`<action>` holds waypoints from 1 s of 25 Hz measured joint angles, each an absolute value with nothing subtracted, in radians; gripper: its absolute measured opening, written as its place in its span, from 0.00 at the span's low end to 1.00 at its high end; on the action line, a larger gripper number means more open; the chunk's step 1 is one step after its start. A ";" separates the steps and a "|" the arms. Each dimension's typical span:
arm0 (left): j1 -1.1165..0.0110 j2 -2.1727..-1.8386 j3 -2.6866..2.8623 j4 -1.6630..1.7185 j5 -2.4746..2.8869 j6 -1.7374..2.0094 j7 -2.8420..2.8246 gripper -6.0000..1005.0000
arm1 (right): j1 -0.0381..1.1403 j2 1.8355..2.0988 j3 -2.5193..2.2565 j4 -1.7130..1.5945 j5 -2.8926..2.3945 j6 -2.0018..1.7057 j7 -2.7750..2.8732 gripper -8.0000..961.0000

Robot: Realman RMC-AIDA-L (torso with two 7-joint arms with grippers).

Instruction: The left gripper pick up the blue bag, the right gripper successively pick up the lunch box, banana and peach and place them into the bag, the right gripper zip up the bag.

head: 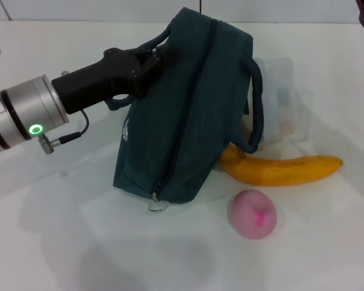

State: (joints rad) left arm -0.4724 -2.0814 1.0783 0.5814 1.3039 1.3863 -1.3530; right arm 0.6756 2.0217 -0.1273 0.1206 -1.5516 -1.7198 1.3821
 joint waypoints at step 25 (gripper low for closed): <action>-0.462 -2.082 1.075 0.581 1.303 1.383 -1.351 0.04 | 0.394 2.012 -0.374 -0.231 -1.546 -1.674 1.269 0.20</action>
